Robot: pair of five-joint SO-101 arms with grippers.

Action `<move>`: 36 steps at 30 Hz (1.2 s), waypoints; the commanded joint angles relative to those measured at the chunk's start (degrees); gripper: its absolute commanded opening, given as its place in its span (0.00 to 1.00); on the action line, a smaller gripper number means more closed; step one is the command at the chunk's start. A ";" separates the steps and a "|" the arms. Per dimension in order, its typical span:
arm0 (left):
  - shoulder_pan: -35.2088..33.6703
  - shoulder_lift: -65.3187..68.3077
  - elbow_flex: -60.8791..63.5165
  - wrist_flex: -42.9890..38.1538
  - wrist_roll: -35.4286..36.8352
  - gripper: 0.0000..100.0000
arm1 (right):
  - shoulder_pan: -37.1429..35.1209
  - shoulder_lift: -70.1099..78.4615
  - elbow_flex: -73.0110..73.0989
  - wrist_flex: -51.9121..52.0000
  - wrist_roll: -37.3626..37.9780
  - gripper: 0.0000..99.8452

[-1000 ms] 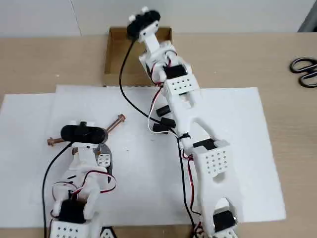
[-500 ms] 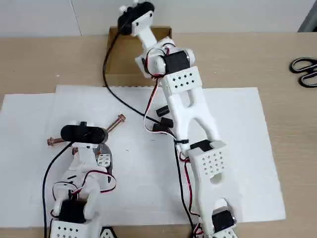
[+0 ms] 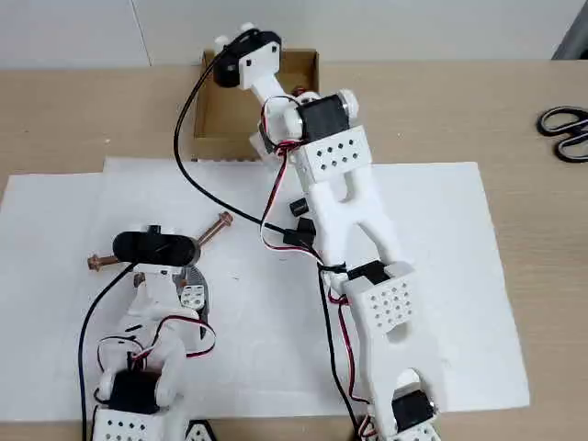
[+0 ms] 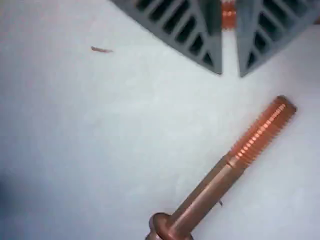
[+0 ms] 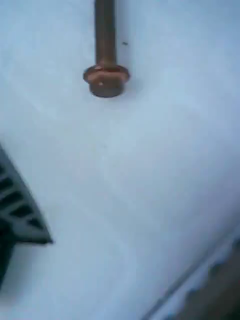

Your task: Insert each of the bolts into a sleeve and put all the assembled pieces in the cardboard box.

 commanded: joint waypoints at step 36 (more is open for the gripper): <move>-12.92 -0.53 -0.31 -1.58 -0.26 0.01 | -0.13 -23.96 48.70 -2.42 29.54 0.15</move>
